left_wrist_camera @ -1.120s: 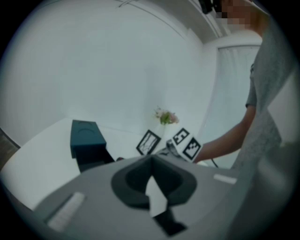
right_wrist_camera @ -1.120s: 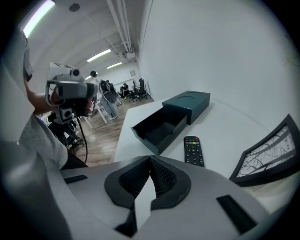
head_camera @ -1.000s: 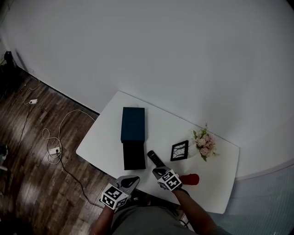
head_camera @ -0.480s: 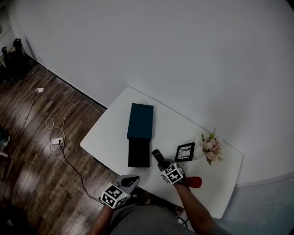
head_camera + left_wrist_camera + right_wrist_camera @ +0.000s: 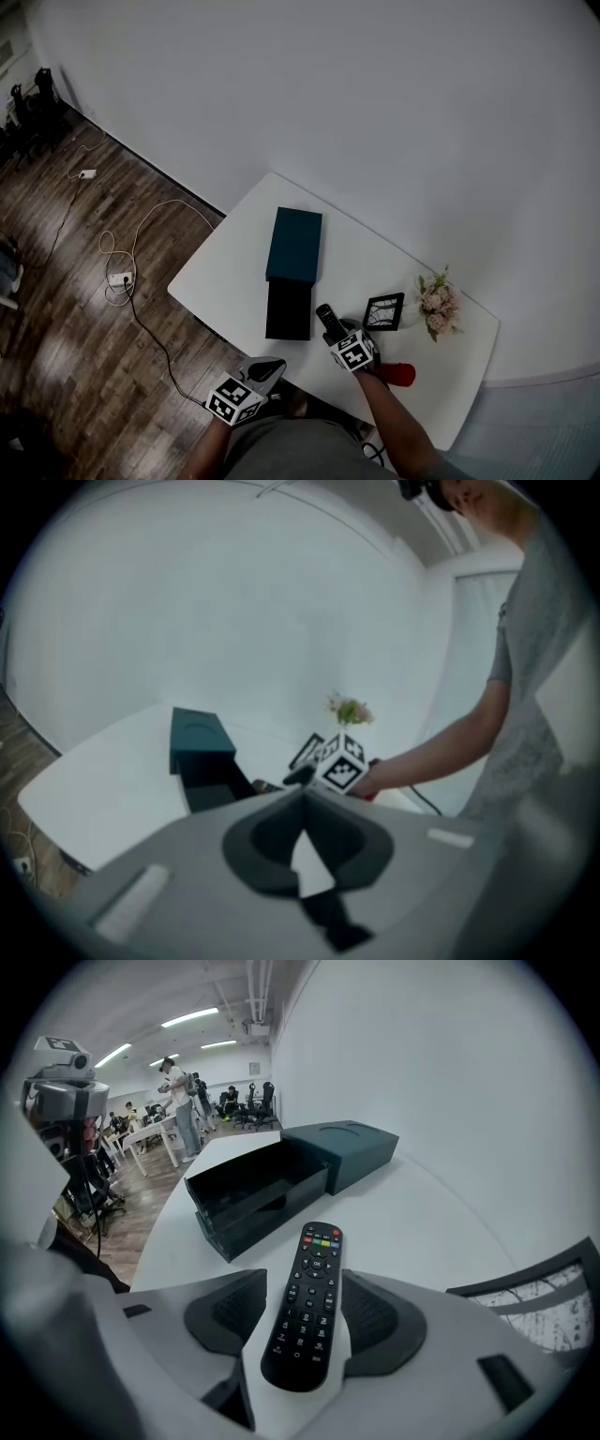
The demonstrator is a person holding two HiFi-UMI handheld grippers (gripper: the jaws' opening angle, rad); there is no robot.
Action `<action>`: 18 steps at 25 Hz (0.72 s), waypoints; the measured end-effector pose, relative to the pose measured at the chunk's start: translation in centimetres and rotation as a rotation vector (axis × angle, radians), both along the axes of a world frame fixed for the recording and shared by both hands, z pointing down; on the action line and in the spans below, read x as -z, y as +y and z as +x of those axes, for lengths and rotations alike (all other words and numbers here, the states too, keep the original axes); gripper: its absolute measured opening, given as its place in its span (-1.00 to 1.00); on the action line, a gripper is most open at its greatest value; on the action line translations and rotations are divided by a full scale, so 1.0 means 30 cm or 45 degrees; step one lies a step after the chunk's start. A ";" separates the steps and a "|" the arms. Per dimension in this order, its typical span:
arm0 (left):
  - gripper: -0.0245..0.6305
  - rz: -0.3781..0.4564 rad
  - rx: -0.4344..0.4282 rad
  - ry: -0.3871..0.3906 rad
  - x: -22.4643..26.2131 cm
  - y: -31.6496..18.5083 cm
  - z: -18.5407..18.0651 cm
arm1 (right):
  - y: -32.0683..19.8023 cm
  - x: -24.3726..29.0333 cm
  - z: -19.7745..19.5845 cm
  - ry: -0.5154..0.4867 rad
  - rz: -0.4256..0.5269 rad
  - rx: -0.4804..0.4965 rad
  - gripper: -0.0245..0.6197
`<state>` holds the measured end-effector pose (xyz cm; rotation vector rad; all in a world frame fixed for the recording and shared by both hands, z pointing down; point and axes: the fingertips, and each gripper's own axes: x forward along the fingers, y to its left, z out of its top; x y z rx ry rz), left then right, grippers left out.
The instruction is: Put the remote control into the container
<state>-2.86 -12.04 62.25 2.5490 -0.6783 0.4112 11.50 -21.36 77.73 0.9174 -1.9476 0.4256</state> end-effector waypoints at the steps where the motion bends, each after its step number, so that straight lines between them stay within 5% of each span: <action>1: -0.93 -0.003 0.003 -0.001 -0.003 -0.002 0.000 | -0.003 -0.007 0.004 0.004 -0.007 -0.005 -0.20; 18: -0.93 -0.025 -0.007 -0.017 -0.023 -0.001 0.013 | -0.022 -0.084 0.016 -0.086 -0.129 -0.155 -0.19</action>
